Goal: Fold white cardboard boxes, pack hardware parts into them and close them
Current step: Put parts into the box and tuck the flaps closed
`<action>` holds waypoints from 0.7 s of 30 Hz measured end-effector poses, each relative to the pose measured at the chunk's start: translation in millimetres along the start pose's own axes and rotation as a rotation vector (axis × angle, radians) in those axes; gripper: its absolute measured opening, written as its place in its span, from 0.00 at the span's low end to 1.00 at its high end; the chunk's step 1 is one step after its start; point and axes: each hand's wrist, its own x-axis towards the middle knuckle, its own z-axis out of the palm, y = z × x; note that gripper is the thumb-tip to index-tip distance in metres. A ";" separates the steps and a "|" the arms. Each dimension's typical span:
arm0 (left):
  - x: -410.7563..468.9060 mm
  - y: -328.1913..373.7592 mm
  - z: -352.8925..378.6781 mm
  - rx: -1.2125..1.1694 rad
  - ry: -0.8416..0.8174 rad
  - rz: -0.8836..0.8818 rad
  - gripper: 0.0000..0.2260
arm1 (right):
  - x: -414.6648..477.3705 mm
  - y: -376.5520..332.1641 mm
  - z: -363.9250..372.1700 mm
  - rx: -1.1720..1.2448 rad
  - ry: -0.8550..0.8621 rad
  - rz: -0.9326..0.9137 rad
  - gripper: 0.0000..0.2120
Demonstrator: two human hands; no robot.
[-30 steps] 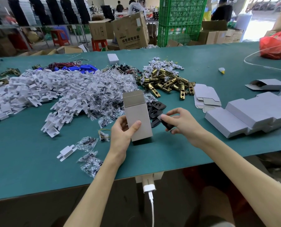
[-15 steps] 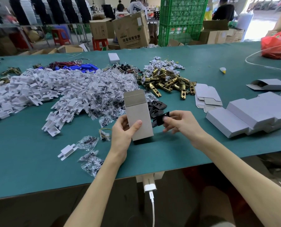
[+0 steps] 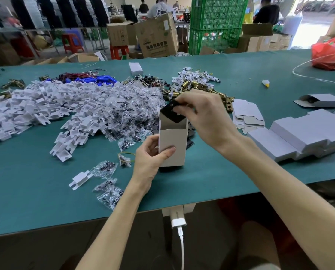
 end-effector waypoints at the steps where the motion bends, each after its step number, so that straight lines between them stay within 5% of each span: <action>1: -0.5 0.7 -0.3 -0.006 -0.004 0.001 0.18 | 3.8 -2.5 2.2 -0.125 -0.071 -0.029 0.05; 6: -0.9 1.7 -0.5 -0.003 -0.001 -0.007 0.19 | 7.9 -1.2 15.8 -0.453 -0.247 -0.131 0.06; 21: 1.6 -2.6 -1.8 0.012 0.000 -0.020 0.19 | 11.9 1.1 14.7 -0.450 -0.352 -0.088 0.10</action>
